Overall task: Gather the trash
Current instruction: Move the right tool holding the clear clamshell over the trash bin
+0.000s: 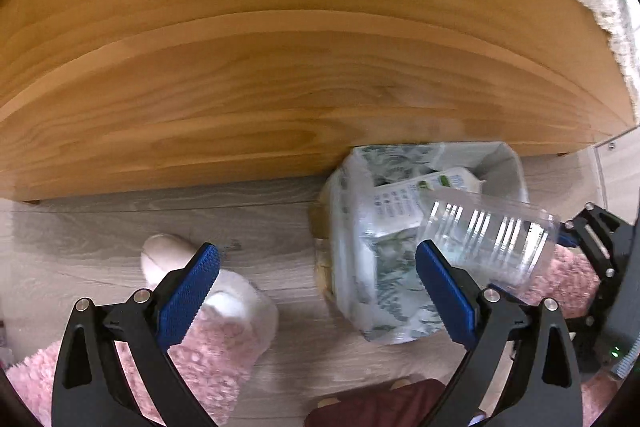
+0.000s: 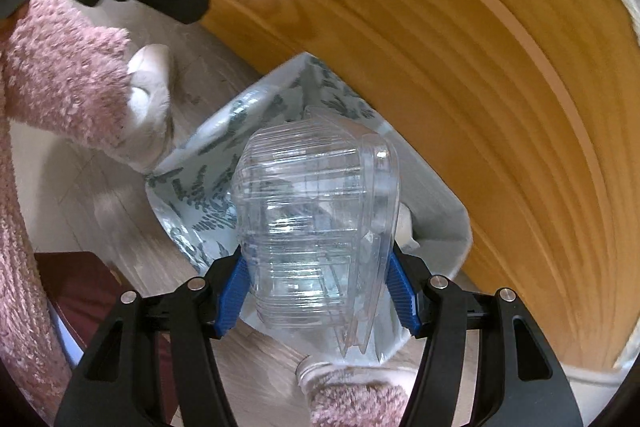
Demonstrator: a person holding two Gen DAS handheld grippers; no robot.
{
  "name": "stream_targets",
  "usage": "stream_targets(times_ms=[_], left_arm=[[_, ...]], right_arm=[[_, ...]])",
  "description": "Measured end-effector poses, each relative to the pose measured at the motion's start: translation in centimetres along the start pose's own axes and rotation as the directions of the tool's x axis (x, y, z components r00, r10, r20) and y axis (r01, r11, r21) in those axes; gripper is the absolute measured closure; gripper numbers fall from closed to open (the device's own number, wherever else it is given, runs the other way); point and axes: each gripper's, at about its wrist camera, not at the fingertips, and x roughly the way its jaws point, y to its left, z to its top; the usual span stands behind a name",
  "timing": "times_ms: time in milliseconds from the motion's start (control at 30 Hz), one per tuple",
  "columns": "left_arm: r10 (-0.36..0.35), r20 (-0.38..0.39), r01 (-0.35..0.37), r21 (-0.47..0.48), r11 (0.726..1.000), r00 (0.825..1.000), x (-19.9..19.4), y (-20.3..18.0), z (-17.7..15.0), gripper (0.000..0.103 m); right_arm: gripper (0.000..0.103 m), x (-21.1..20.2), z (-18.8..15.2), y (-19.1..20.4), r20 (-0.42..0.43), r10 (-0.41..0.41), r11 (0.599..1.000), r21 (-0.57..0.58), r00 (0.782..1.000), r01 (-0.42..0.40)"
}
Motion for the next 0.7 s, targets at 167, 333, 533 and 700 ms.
stream_targets(times_ms=[167, 333, 533, 700], left_arm=[[0.003, -0.029, -0.003, -0.024, 1.000, 1.000, 0.8, 0.8, 0.0, 0.008], [0.008, -0.043, -0.010, -0.031, 0.999, 0.999, 1.4, 0.8, 0.2, 0.008], [0.020, -0.051, -0.021, -0.033, 0.999, 0.999, 1.7, 0.9, 0.2, 0.008], [0.019, -0.064, -0.023, -0.073, 0.997, 0.998, 2.1, 2.0, 0.2, 0.008]], right_arm=[[0.043, 1.5, 0.2, 0.3, -0.029, 0.006, 1.000, -0.027, 1.000, -0.007], [0.043, 2.7, 0.5, 1.6, -0.059, 0.039, 0.993, -0.105, 0.997, -0.045], [0.043, 5.0, 1.2, 3.8, -0.110, 0.045, 0.958, -0.276, 0.993, -0.074], [0.043, 7.4, 1.3, 5.1, -0.166, 0.018, 0.909, -0.409, 0.986, -0.085]])
